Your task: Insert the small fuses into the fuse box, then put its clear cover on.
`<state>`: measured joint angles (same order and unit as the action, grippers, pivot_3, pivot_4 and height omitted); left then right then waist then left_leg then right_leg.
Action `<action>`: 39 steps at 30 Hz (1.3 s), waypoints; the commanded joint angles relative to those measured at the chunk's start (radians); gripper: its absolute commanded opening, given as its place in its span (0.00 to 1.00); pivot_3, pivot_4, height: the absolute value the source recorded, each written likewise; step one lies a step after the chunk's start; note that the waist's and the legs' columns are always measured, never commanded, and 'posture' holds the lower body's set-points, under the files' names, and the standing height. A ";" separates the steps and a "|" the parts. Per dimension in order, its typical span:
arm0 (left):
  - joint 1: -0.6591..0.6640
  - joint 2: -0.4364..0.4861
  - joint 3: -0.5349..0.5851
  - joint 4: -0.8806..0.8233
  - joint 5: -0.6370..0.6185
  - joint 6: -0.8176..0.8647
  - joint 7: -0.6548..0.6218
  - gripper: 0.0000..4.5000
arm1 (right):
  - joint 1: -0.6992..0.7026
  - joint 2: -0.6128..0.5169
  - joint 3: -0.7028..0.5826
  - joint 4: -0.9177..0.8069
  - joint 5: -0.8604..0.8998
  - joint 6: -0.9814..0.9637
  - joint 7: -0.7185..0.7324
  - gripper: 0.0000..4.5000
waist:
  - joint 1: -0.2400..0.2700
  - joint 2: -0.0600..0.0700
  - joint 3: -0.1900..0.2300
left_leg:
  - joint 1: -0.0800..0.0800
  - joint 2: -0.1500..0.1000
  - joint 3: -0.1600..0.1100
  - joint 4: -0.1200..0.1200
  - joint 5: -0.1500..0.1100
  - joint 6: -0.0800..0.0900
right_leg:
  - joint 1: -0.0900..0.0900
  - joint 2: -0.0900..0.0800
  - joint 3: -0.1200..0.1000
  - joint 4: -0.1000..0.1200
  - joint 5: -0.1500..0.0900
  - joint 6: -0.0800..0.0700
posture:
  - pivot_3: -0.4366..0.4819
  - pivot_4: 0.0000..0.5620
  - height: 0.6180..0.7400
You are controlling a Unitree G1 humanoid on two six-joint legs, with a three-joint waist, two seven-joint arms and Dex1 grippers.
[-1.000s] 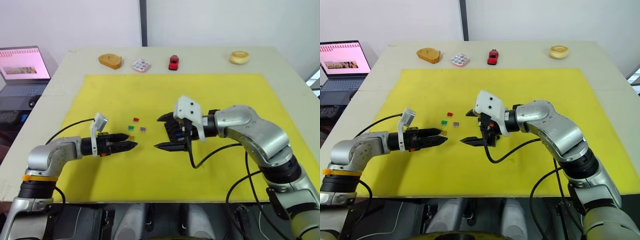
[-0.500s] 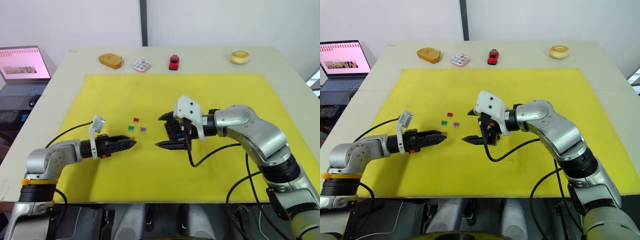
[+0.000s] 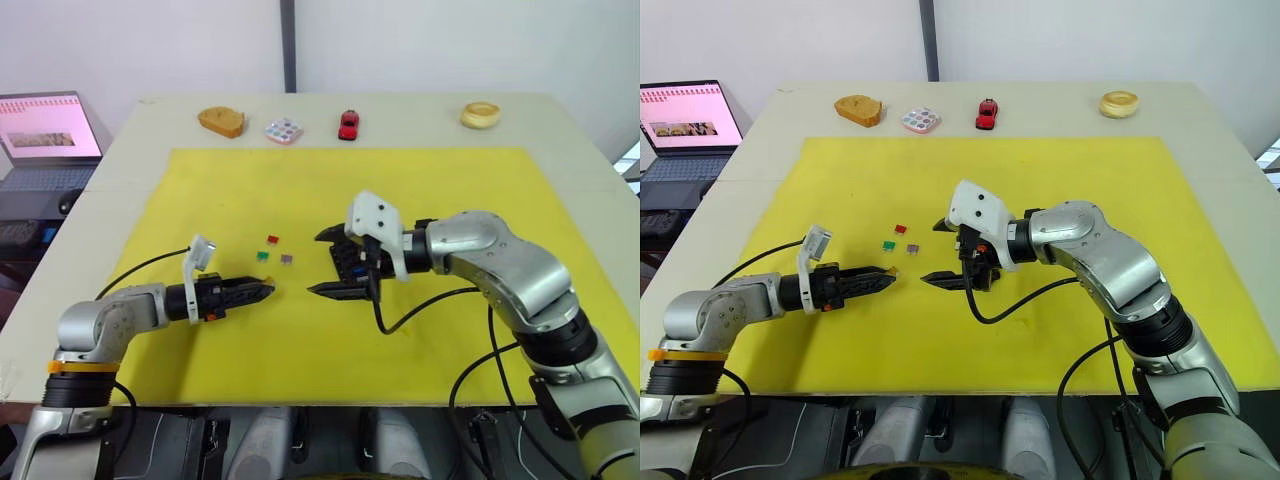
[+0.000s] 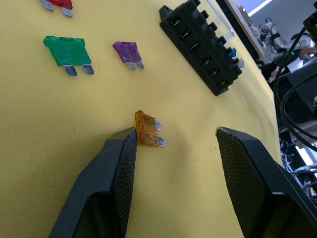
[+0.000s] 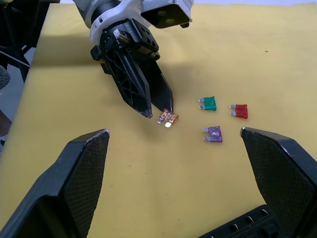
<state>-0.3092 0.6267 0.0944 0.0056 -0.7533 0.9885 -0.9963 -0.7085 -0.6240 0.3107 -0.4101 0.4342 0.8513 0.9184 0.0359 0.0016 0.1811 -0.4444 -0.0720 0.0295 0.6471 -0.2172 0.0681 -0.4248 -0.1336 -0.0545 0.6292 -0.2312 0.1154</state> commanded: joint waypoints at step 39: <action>-0.687 0.359 -0.407 -0.094 0.102 0.058 -0.568 0.00 | -0.403 -0.049 -0.135 0.220 0.313 0.333 0.260 0.87 | -0.037 -0.003 0.004 | -0.017 0.000 0.001 0.003 0.004 0.000 | -0.006 0.004 -0.002 -0.005 0.003 0.003 | 0.48 0.27 1.00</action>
<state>-0.9621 0.9824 -0.3013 -0.0951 -0.6704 1.0604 -1.5319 -1.0760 -0.6842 0.2059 -0.1697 0.7099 1.1599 1.1892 -0.0013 -0.0017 0.1849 -0.4611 -0.0721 0.0305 0.6499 -0.2129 0.0675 -0.4309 -0.1291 -0.0566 0.6247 -0.2280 0.1186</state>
